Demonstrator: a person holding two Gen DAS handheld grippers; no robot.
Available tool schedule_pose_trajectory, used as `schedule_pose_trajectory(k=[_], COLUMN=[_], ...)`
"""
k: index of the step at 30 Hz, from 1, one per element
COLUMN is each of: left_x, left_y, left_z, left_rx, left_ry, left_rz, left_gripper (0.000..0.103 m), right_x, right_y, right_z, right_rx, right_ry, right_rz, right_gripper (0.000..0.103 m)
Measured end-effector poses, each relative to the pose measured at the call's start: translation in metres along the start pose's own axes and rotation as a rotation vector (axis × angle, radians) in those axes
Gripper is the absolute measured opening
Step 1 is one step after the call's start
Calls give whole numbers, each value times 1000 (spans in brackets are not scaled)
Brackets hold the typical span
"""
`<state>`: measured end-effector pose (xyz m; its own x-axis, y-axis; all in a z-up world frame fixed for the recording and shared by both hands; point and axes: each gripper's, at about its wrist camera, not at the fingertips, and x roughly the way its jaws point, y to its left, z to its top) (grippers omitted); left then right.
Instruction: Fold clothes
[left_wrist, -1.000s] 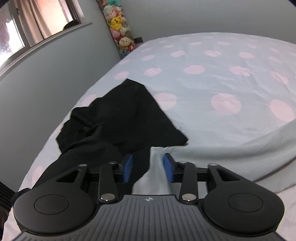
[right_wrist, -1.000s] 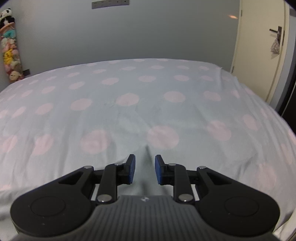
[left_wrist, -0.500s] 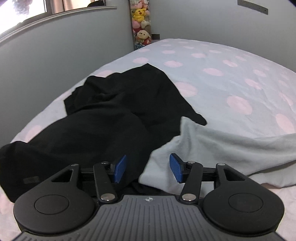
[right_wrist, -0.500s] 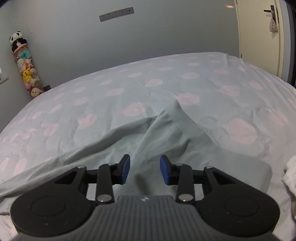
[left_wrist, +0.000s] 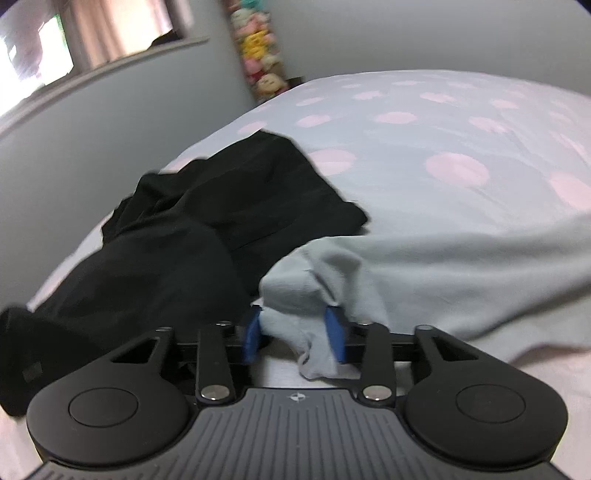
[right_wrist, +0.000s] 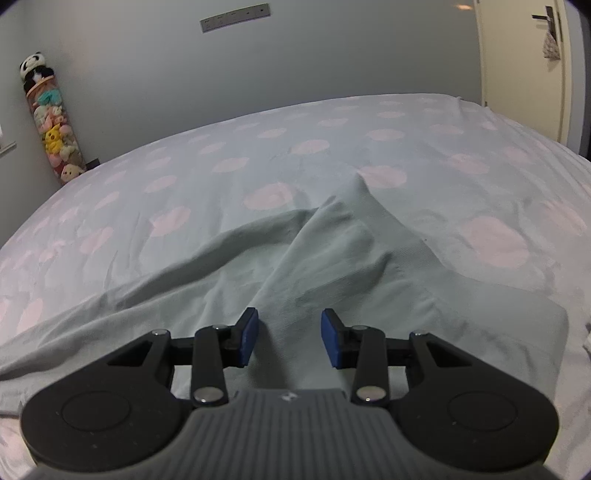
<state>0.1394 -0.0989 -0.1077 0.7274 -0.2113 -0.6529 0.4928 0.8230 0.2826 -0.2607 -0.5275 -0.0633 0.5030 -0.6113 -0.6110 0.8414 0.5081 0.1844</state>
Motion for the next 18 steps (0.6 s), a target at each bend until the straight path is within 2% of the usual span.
schedule_pose_trajectory(k=[2, 6, 10, 14, 16, 18], left_x=[-3, -15, -40, -62, -60, -50], left_y=[-6, -7, -11, -6, 1, 9], left_z=[0, 7, 24, 41, 40, 35], left_rx=[37, 70, 156, 229, 247, 256], left_ry=[-7, -56, -161, -241, -216, -155], left_rz=[-32, -31, 36, 165, 218, 253], left_gripper=[10, 5, 4, 4, 5, 11], right_x=[2, 2, 0, 0, 0, 0], right_y=[3, 2, -3, -5, -6, -6], right_z=[-1, -1, 0, 0, 0, 0], right_rx=[-13, -12, 13, 30, 35, 42], right_ry=[4, 5, 1, 2, 1, 1], right_rz=[2, 4, 3, 10, 14, 21], right_gripper=[41, 42, 42, 42, 42, 42])
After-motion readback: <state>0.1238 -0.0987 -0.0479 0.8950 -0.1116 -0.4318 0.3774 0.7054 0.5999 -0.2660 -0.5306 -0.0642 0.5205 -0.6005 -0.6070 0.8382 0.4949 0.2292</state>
